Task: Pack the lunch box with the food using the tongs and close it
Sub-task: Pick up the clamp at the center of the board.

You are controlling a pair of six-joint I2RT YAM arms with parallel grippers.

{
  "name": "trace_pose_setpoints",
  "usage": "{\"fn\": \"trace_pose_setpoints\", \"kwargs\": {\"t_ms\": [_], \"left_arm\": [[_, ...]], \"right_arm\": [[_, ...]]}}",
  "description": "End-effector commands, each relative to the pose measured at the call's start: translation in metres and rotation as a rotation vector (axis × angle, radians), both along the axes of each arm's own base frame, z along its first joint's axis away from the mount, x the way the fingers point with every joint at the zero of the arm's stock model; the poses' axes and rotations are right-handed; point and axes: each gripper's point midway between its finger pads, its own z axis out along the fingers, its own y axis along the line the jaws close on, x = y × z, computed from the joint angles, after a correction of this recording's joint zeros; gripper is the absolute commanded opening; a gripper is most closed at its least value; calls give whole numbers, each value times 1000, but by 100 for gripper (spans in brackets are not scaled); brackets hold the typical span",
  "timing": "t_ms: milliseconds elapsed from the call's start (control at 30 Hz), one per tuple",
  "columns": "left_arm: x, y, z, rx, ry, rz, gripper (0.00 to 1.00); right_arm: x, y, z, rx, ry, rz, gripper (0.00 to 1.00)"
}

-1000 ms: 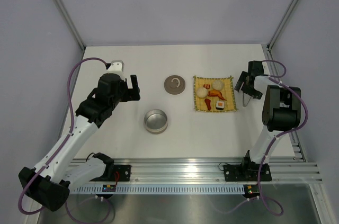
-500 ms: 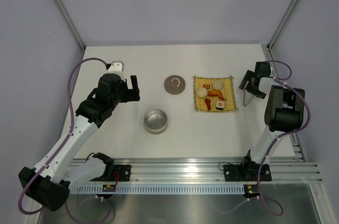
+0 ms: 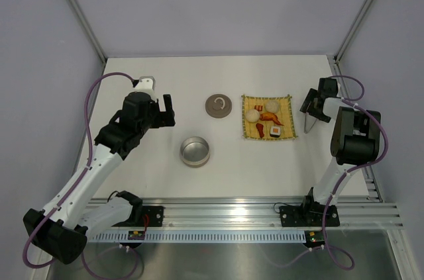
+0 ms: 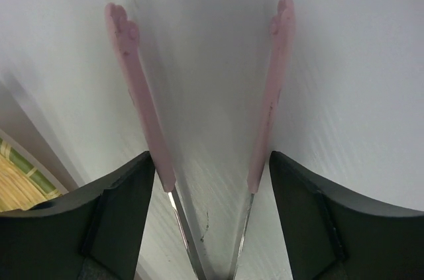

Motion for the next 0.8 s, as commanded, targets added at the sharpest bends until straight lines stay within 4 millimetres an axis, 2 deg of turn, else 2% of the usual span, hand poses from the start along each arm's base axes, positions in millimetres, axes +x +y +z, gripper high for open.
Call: {"fn": "trace_pose_setpoints", "kwargs": {"t_ms": [0,67,133,167,200,300,433,600,700,767], "left_arm": [[4,-2,14,-16,-38,4,99],[4,-2,13,-13,-36,4,99],[4,-3,13,-16,-37,2,99],[5,-3,12,-14,-33,2,99],[5,-3,12,-15,-32,0,99],[6,-5,12,-18,-33,-2,99],[6,-5,12,-18,-31,-5,99],[6,-4,13,-17,-34,-3,99],[6,-4,12,-14,-33,-2,99],[6,-4,12,-16,-35,0,99]], "right_arm": [[-16,4,-15,9,59,-8,76],[-17,4,-16,12,62,-10,67],[-18,4,-17,12,65,-13,67],[-19,4,-17,12,68,-13,68],[-19,5,-17,14,71,-14,76],[-21,6,-17,8,76,-16,87],[-26,8,-20,-1,90,-17,86],[-27,8,-23,-9,98,-18,74],[-24,8,-20,-7,94,-15,63],[-25,10,-20,0,100,-10,51]]}}
